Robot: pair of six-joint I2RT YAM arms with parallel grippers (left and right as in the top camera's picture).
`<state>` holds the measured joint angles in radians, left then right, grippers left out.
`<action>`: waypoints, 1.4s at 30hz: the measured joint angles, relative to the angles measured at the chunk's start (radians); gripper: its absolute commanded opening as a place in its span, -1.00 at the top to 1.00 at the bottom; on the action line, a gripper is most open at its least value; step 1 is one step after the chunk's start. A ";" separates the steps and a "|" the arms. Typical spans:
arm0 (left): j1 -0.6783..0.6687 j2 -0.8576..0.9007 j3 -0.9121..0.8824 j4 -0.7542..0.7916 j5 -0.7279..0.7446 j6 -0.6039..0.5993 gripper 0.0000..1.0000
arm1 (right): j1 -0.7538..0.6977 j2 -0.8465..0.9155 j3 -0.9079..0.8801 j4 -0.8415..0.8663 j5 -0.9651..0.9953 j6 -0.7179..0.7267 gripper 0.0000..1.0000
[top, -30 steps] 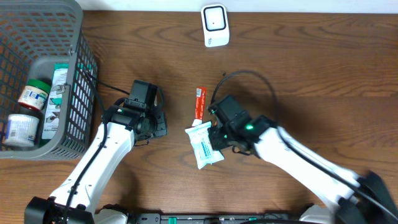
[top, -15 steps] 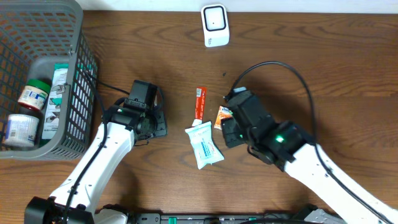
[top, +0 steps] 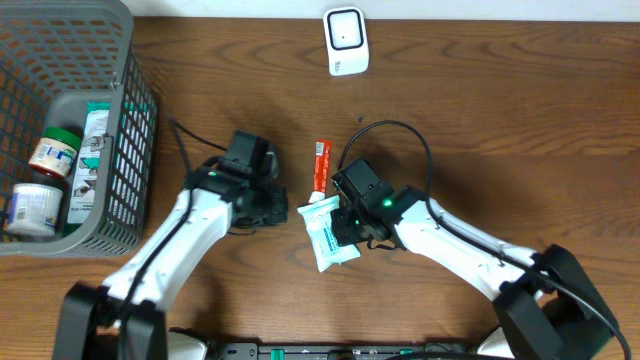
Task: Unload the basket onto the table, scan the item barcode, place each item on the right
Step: 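Carry the wipes pack rightward and lower it onto the table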
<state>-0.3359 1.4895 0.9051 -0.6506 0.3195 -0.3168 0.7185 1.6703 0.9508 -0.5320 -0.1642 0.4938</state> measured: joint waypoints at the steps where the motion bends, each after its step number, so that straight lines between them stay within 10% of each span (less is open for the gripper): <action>1: -0.011 0.032 -0.001 0.023 0.023 -0.001 0.85 | 0.000 0.010 0.000 0.006 -0.009 -0.001 0.10; 10: -0.047 0.226 -0.008 0.102 0.137 -0.056 0.85 | 0.000 0.097 0.000 0.050 -0.119 0.003 0.09; 12: -0.053 0.257 -0.010 0.125 0.154 -0.063 0.85 | 0.000 0.098 0.000 0.060 -0.130 0.004 0.32; 14: -0.062 0.273 -0.010 0.144 0.180 -0.072 0.85 | 0.000 0.102 0.000 0.070 -0.139 0.010 0.98; 27: -0.074 0.272 -0.011 0.153 0.207 -0.077 0.84 | -0.037 -0.038 -0.012 0.033 -0.183 -0.059 0.98; 35: -0.080 0.038 -0.016 0.152 0.190 -0.080 0.78 | -0.039 -0.452 0.039 -0.273 0.244 -0.093 0.98; 42: -0.080 -0.128 -0.016 0.103 0.058 -0.080 0.76 | -0.049 -0.450 0.042 -0.448 0.765 -0.030 0.98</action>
<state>-0.4160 1.3613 0.8886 -0.5472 0.3779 -0.3969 0.6697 1.2201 0.9932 -0.9798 0.6006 0.4641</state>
